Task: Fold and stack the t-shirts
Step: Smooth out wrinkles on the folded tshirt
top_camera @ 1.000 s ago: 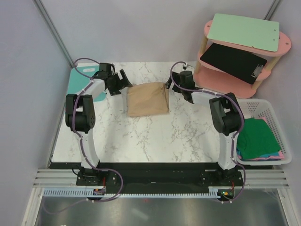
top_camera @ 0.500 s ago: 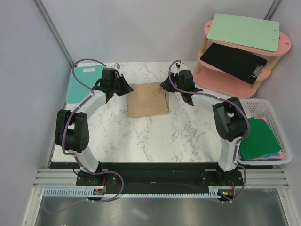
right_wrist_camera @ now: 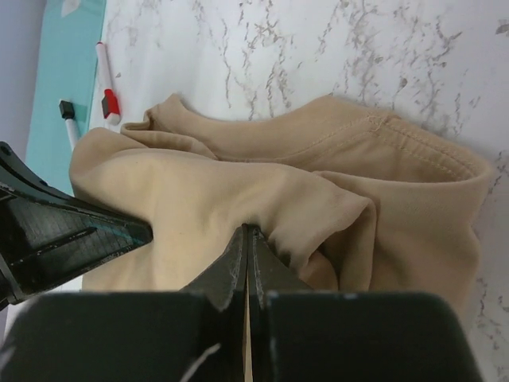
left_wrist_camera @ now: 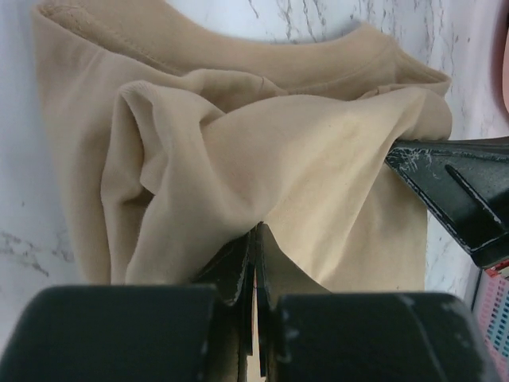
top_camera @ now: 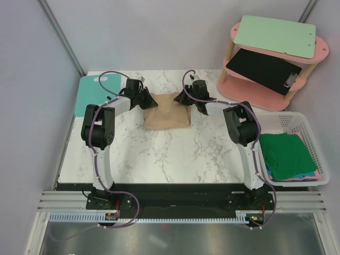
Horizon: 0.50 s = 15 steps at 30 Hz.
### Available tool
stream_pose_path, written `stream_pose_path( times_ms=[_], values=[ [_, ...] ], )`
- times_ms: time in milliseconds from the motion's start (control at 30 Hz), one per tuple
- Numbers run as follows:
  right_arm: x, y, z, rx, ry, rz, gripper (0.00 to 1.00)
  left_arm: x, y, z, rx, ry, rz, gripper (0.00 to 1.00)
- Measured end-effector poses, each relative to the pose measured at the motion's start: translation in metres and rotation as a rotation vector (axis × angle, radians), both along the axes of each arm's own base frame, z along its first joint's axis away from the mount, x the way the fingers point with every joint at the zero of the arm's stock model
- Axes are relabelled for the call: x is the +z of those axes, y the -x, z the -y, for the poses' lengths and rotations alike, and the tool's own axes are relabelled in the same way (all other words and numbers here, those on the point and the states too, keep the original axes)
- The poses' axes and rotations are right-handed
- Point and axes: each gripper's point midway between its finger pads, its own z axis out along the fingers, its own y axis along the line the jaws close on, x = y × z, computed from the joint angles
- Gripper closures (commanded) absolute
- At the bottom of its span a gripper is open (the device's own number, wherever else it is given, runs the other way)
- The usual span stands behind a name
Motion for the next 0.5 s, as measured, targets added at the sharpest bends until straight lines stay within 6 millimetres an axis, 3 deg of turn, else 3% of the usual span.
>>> stream_pose_path(
  times_ms=[233, 500],
  values=[
    [-0.018, -0.021, 0.012, -0.072, 0.022, -0.008, 1.0, 0.004, -0.028, -0.002, 0.012, 0.018, 0.032, 0.98],
    [-0.028, -0.034, 0.024, -0.131, 0.019, -0.02, 1.0, 0.0, -0.031, -0.008, 0.021, 0.021, 0.026, 0.98]
  ],
)
